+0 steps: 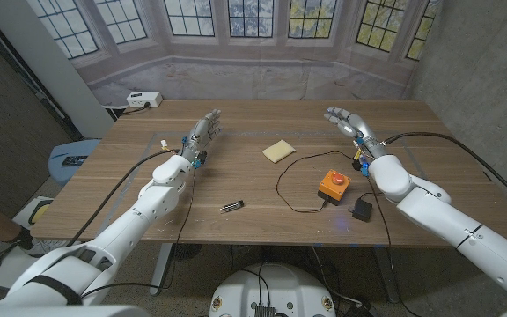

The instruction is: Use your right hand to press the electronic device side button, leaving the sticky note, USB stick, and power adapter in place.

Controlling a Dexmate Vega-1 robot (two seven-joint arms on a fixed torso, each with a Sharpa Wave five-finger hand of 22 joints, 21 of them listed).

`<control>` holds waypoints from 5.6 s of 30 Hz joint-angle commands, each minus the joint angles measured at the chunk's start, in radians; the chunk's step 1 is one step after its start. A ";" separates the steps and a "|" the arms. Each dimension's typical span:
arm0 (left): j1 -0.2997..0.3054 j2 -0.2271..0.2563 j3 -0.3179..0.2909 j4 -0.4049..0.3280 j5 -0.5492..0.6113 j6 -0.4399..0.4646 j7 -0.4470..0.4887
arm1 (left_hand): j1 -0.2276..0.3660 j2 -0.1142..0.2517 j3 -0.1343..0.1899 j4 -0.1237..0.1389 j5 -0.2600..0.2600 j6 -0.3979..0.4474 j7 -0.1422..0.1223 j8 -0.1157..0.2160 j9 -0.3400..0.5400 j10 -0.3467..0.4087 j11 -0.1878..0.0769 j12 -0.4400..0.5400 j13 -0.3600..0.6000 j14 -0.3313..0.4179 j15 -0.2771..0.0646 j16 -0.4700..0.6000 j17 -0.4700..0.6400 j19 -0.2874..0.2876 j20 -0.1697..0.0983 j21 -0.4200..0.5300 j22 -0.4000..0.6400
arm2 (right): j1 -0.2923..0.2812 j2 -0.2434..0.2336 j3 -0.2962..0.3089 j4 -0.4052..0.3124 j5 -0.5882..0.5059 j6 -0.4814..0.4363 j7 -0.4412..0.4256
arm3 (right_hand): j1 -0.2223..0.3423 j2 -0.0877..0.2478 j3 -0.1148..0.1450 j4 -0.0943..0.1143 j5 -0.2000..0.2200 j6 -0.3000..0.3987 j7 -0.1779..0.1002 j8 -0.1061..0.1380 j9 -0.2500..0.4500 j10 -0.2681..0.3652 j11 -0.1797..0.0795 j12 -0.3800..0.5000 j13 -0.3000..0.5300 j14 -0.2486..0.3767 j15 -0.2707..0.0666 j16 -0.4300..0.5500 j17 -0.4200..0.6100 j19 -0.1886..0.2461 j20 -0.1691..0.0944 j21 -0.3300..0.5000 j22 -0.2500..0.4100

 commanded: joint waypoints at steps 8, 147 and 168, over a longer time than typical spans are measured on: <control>-0.007 -0.003 0.003 0.014 0.003 -0.009 -0.010 | 0.005 -0.012 0.015 -0.002 0.001 0.009 -0.002 -0.001 0.004 0.009 -0.002 0.008 0.004 0.010 -0.001 0.003 0.003 0.008 0.002 0.007 0.005 | -0.055 -0.092 0.012 -0.159 -0.123 -0.176 0.010 | 0.021 -0.010 0.001 -0.010 0.005 0.024 -0.006 0.006 0.002 0.016 -0.020 0.002 0.003 0.019 0.030 0.005 -0.006 0.014 0.029 0.006 0.001; -0.059 -0.010 0.029 0.096 0.050 -0.103 -0.088 | -0.018 -0.021 0.047 -0.024 -0.002 0.007 -0.007 -0.007 0.005 -0.002 -0.012 -0.001 0.004 0.003 -0.013 -0.002 0.002 -0.007 -0.004 0.001 0.004 | -0.229 -0.071 -0.459 -0.605 -1.207 -1.111 0.425 | -0.237 -0.065 -0.127 0.104 0.004 0.138 -0.038 -0.005 -0.003 0.115 -0.096 -0.019 -0.012 -0.022 -0.014 -0.020 -0.032 -0.244 -0.034 -0.007 -0.002; -0.024 0.007 0.018 0.058 0.041 -0.103 -0.080 | -0.022 -0.021 0.050 -0.026 -0.002 0.007 -0.007 -0.007 0.005 -0.002 -0.013 -0.001 0.004 0.002 -0.014 -0.002 0.002 -0.009 -0.003 0.000 0.004 | -0.341 0.085 -0.382 -0.536 -1.379 -1.005 0.528 | -0.208 -0.049 -0.107 0.082 0.005 0.152 -0.037 -0.002 -0.003 0.128 -0.092 -0.016 -0.012 -0.009 -0.021 -0.017 -0.036 -0.245 -0.038 -0.004 -0.003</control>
